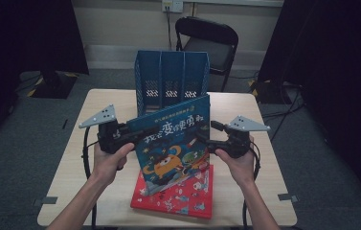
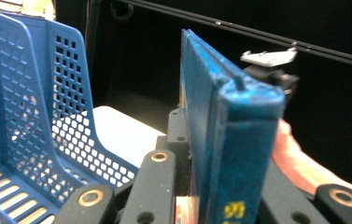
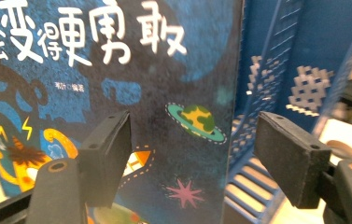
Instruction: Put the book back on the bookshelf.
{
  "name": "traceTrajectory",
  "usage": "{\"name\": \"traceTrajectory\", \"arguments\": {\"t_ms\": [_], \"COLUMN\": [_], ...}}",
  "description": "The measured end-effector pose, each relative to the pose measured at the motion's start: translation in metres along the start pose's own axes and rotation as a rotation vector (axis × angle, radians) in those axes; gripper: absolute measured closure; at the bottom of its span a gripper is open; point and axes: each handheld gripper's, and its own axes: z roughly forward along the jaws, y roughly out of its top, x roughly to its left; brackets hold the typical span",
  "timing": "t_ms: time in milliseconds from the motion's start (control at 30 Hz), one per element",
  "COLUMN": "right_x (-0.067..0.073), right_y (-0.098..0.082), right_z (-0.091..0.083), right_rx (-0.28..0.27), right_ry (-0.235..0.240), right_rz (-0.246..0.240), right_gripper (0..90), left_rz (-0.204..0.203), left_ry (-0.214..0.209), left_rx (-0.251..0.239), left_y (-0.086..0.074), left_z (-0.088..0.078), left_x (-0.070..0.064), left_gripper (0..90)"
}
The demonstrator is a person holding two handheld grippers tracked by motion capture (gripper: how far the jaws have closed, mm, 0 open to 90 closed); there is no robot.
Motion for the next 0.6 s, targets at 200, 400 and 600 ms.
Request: {"name": "traceTrajectory", "arguments": {"t_ms": [200,400,600], "right_x": [0.000,0.006,0.009], "right_y": [-0.004,-0.003,-0.003], "right_z": [0.003,-0.006,-0.007], "right_rx": [-0.014,0.001,0.009], "right_ry": [0.106,0.125,0.108], "right_rz": [-0.021,-0.061,-0.078], "right_gripper": [29.1,28.8,28.4], "left_rz": [0.028,0.045,0.093], "left_ry": [-0.001,0.010,0.034], "left_rx": [-0.010,0.044,0.087], "left_y": [-0.003,-0.003,-0.006], "left_z": [0.000,0.004,0.011], "left_x": [-0.017,-0.029,-0.031], "left_gripper": [81.4,79.7,81.2]}}
